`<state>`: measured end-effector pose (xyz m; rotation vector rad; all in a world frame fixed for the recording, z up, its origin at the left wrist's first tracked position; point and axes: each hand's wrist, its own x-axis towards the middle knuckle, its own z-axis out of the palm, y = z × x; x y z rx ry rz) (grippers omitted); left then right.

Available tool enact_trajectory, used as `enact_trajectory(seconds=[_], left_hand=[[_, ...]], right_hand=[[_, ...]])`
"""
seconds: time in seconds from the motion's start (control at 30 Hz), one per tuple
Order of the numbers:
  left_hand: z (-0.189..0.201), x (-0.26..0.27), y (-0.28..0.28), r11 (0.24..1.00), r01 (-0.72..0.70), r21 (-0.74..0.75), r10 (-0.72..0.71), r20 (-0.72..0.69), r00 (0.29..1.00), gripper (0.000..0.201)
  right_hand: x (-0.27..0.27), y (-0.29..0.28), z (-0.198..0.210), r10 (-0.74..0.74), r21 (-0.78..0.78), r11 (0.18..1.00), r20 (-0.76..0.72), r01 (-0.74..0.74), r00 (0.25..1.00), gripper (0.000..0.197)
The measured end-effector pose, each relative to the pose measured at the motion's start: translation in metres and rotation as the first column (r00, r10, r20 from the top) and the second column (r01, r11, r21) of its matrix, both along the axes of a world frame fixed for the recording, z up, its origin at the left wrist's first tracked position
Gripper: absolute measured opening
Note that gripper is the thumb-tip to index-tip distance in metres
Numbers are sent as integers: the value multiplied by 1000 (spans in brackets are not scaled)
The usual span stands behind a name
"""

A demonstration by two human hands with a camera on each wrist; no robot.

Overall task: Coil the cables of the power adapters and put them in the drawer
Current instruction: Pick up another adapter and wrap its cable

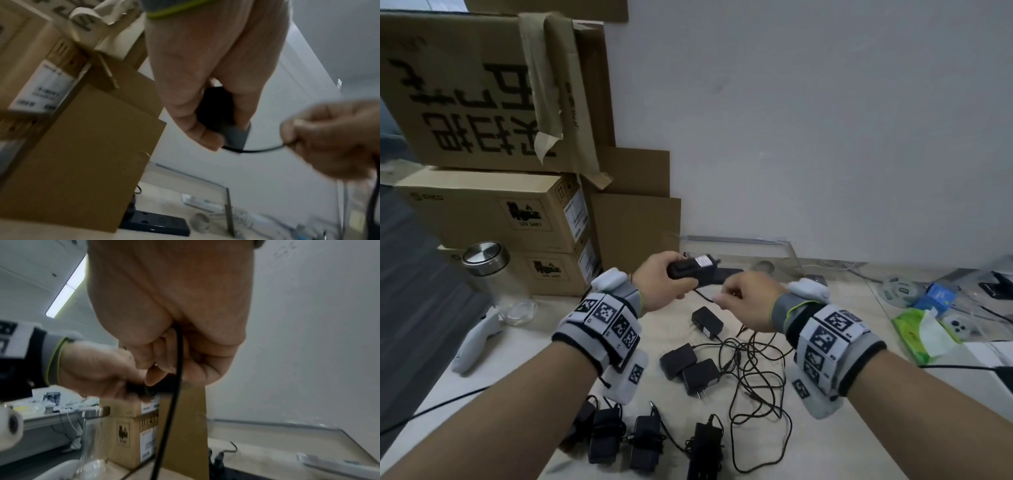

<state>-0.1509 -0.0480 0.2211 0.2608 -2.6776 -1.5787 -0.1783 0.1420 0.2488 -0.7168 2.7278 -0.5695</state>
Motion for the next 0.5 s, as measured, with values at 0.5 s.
enact_trajectory(seconds=[0.5], left_hand=[[12,14,15,806,507,-306,-475,178,862,35]], right_hand=[[-12,2,15,-27,-499,864,82,65,996,22]])
